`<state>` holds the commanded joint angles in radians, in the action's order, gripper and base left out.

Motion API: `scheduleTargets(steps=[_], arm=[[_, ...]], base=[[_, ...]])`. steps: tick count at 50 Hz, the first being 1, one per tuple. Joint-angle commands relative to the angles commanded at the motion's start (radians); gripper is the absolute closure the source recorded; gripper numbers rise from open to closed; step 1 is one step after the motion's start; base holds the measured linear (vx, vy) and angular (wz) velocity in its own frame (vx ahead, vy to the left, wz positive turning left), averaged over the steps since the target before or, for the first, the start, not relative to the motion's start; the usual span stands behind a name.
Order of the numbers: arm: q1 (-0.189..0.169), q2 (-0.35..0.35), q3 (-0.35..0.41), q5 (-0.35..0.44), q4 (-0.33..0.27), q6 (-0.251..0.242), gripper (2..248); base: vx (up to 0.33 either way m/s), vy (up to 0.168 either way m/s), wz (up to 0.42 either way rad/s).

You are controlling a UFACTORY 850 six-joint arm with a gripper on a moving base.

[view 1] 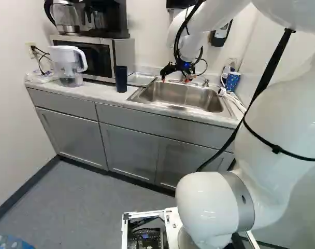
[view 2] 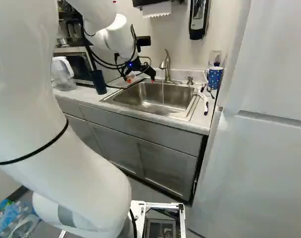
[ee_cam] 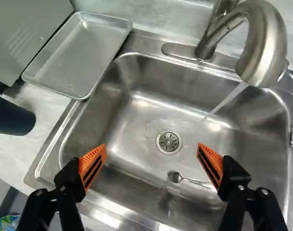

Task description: Rinse the cup and place it in the tray

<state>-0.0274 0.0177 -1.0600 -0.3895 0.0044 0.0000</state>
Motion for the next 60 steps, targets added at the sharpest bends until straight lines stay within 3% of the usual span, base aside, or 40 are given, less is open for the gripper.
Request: scheduleTargets(steps=[60], arm=[[0.196,-0.068,-0.070,0.000,0.000,0.000,3]], base=[[0.000,0.000,0.000]])
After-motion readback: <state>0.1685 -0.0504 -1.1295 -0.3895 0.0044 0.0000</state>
